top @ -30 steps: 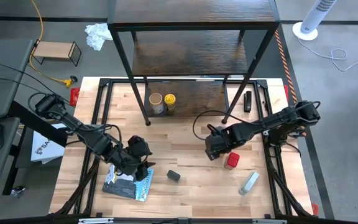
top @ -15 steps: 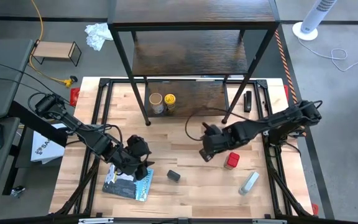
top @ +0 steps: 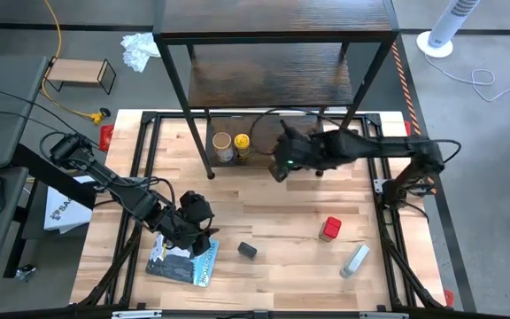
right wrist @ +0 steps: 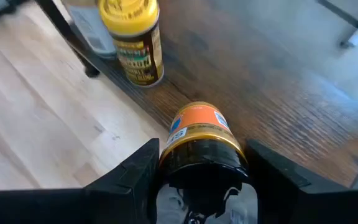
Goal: Shelf spices
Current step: Put the orange seasoning bottle on the shelf
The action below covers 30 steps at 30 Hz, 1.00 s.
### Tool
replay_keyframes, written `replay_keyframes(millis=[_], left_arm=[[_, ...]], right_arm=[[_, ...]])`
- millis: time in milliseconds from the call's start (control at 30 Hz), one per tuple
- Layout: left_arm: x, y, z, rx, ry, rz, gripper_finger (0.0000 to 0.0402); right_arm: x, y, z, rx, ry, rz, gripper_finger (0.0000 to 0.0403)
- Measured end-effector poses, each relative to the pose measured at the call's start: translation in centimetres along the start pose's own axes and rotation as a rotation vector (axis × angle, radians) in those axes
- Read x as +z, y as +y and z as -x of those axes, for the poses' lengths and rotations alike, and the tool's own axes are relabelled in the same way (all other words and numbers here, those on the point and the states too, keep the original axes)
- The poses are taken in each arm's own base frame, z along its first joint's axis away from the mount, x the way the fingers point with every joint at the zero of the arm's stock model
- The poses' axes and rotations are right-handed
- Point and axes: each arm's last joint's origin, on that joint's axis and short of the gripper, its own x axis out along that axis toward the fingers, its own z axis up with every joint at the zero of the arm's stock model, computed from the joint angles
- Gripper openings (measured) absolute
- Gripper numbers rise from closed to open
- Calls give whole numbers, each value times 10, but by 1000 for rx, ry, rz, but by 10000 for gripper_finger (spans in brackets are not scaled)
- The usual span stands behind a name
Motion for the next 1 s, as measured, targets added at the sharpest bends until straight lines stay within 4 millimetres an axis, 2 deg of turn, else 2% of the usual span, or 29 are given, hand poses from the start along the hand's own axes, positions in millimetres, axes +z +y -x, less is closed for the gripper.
replay_keyframes(millis=[200,267,500,600,767,1000], left_arm=[[0,0,0,-1,-1,34,225],[0,0,0,-2,-1,45,225],[0,-1,0,-4,-2,81,225],[0,-1,0,-8,-5,89,225],[1,-1,0,-2,-12,101,225],[1,-1,0,0,-14,108,225]], right_arm=[[11,7,-55,-41,104,49,184],[18,7,-64,-46,110,52,184],[38,3,-76,39,165,45,184],[42,-2,-76,80,188,25,184],[43,-9,-77,51,198,52,185],[42,-15,-78,-34,194,60,313]])
